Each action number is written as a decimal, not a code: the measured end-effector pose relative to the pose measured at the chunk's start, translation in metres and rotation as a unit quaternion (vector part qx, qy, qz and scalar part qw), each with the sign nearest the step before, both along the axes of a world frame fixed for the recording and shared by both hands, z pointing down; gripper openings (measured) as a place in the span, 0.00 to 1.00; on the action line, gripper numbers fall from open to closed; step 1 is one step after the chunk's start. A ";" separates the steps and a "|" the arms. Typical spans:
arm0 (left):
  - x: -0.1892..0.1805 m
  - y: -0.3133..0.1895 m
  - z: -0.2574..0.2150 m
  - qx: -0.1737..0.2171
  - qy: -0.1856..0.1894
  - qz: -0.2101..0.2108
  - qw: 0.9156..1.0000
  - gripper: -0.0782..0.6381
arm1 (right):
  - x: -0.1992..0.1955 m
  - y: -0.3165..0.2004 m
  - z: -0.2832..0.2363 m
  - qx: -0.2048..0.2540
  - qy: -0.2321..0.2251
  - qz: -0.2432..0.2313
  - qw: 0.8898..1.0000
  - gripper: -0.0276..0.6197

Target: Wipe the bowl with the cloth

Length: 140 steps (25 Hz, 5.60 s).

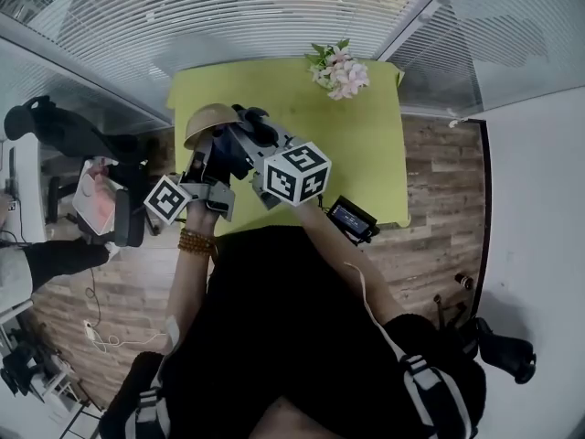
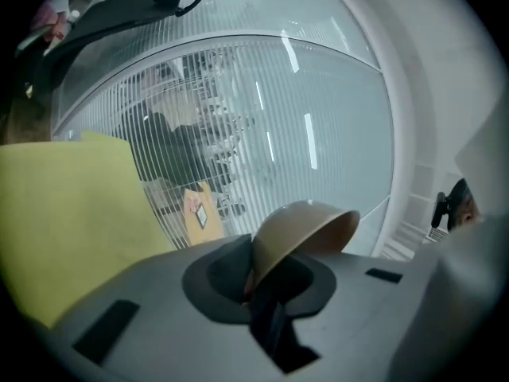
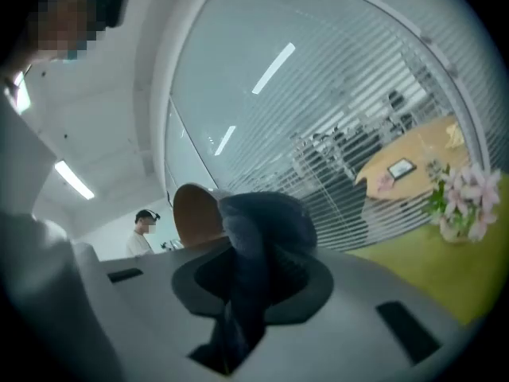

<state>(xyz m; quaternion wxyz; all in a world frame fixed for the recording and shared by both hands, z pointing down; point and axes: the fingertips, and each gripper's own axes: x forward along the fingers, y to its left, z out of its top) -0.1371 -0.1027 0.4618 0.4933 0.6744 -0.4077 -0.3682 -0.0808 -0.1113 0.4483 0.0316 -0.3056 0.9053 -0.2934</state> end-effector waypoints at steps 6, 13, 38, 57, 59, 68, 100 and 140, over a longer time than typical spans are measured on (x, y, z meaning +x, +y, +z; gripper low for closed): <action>0.018 -0.008 0.013 -0.014 -0.080 0.055 0.995 0.24 | 0.016 -0.011 0.007 0.012 0.029 0.034 0.999 0.13; 0.001 -0.003 0.031 -0.004 -0.312 0.037 0.949 0.29 | 0.024 -0.009 0.008 0.123 0.194 0.051 0.972 0.13; -0.016 0.019 0.040 -0.036 -0.011 0.055 0.998 0.14 | -0.021 0.017 0.030 0.021 0.093 -0.062 0.993 0.14; -0.047 0.017 0.121 -0.186 -0.181 0.055 0.964 0.13 | 0.056 -0.019 0.040 0.013 0.086 0.097 0.991 0.12; -0.037 0.022 0.139 -0.207 -0.182 0.073 0.958 0.13 | 0.067 -0.024 0.037 0.018 0.088 0.124 0.988 0.12; 0.025 0.044 0.225 -0.313 -0.117 0.165 0.928 0.13 | 0.079 -0.027 0.042 0.022 0.098 0.148 0.984 0.12; 0.049 0.058 0.250 -0.303 -0.081 0.191 0.930 0.33 | 0.093 -0.032 0.048 0.012 0.106 0.173 0.979 0.12; -0.017 0.001 0.029 0.019 -0.635 -0.024 0.772 0.15 | 0.052 -0.009 0.012 0.210 0.224 0.121 0.944 0.12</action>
